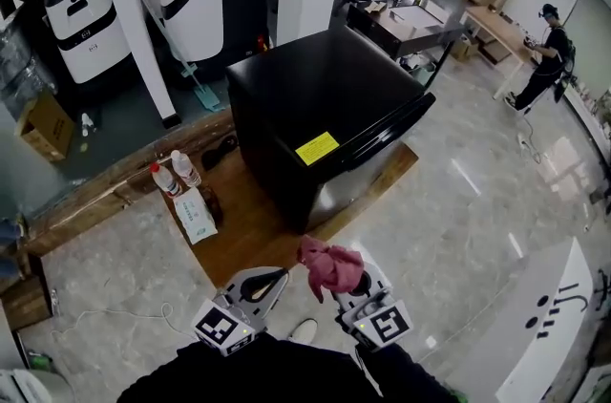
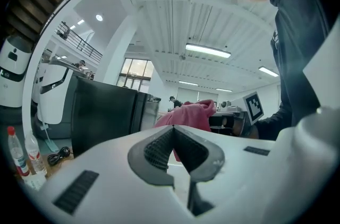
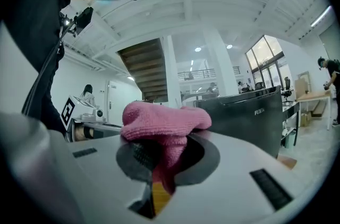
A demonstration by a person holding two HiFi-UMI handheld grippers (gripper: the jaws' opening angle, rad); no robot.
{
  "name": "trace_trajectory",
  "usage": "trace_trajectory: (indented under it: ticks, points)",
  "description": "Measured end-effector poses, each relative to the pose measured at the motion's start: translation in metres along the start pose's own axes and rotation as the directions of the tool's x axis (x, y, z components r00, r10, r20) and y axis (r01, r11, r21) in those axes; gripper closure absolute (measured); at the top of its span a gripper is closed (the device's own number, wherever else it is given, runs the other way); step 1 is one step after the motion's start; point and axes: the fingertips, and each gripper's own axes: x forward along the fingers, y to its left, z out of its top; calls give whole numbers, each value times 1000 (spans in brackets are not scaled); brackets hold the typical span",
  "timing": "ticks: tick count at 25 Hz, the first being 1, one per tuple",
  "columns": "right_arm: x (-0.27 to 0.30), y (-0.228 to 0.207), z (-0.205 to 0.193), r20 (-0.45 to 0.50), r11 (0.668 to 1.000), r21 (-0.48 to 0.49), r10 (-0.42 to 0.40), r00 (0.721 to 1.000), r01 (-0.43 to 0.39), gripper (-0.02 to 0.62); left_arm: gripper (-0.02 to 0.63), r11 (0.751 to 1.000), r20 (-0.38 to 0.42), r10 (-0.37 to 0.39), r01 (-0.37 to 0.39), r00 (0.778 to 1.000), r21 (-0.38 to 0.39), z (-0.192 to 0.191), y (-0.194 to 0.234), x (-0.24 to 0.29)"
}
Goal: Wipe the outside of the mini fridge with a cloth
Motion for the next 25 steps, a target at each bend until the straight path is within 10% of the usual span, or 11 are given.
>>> trace_trajectory:
  ticks: [25]
  points:
    - [-68, 7, 14, 53, 995, 25, 92, 994, -94, 546, 600, 994, -1, 71, -70, 998, 87, 3, -65, 5]
